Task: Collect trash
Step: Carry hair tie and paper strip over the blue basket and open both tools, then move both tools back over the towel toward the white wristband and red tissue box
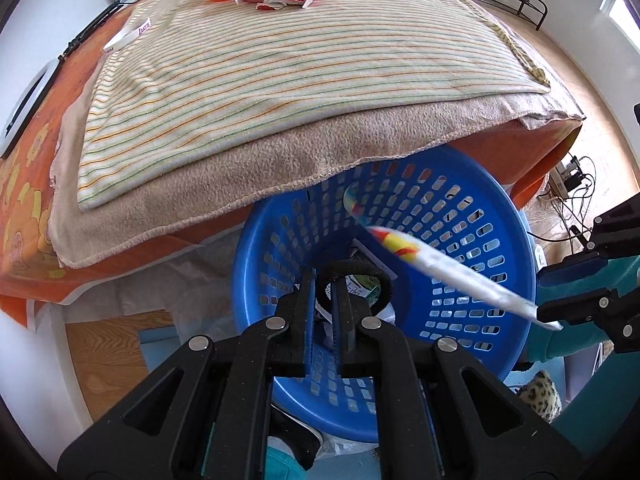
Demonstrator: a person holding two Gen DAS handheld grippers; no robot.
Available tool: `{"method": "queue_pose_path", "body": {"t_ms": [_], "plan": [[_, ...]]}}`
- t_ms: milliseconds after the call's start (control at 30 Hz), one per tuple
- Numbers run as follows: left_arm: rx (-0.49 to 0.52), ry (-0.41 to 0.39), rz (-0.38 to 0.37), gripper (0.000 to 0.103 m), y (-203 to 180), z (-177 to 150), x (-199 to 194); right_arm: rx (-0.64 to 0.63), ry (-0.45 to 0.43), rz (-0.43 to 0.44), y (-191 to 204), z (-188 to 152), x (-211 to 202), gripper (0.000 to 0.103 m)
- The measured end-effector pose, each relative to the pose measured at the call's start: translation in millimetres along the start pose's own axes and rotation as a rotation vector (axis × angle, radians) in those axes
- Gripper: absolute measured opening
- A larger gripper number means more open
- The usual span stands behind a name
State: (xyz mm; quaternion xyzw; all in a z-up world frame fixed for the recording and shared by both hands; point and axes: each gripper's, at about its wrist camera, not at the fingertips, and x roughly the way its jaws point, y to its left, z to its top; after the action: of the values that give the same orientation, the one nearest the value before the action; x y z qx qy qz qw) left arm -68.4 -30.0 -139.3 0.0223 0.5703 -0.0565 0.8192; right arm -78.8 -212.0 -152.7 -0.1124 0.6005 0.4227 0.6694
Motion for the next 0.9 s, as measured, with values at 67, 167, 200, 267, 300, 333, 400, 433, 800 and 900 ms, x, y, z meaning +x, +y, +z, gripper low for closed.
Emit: {"method": "queue_pose_path", "body": {"t_ms": [67, 167, 200, 267, 300, 333, 400, 433, 800, 900], "plan": [[-0.005, 0.008, -0.001, 0.005, 0.2, 0.4, 1.6, 0.0, -0.005, -0.001, 0.7, 0.7, -0.8, 0.028], [-0.01, 0.018, -0.009, 0.006, 0.4, -0.1, 3.6, -0.004, -0.015, -0.009, 1.8, 2.4, -3.1, 0.032], [-0.01, 0.021, -0.011, 0.007, 0.2, -0.3, 4.2, -0.004, -0.017, -0.01, 2.1, 2.9, -3.6, 0.032], [-0.01, 0.024, -0.015, 0.025, 0.6, 1.5, 5.0, -0.006, -0.023, -0.018, 2.0, 3.5, -4.9, 0.033], [-0.01, 0.018, -0.014, 0.046, 1.0, 2.0, 4.2, -0.006, -0.027, -0.022, 2.3, 4.6, -5.9, 0.039], [-0.01, 0.005, -0.011, 0.055, -0.3, 1.2, 2.9, -0.006, -0.033, -0.026, 2.4, 5.1, -6.9, 0.042], [-0.011, -0.014, -0.005, 0.063, -1.6, 1.9, 0.2, -0.007, -0.047, -0.037, 2.4, 6.1, -9.6, 0.056], [-0.011, -0.015, -0.005, 0.063, -2.3, 2.5, -1.0, -0.009, -0.053, -0.046, 1.9, 6.9, -10.9, 0.059], [-0.034, -0.014, 0.003, 0.063, 4.4, 6.2, -2.3, -0.016, -0.099, -0.138, 1.0, 13.1, -18.1, 0.081], [-0.042, -0.023, 0.003, 0.063, 8.9, 11.7, -6.9, -0.002, -0.121, -0.161, -0.8, 18.3, -22.8, 0.085]]}}
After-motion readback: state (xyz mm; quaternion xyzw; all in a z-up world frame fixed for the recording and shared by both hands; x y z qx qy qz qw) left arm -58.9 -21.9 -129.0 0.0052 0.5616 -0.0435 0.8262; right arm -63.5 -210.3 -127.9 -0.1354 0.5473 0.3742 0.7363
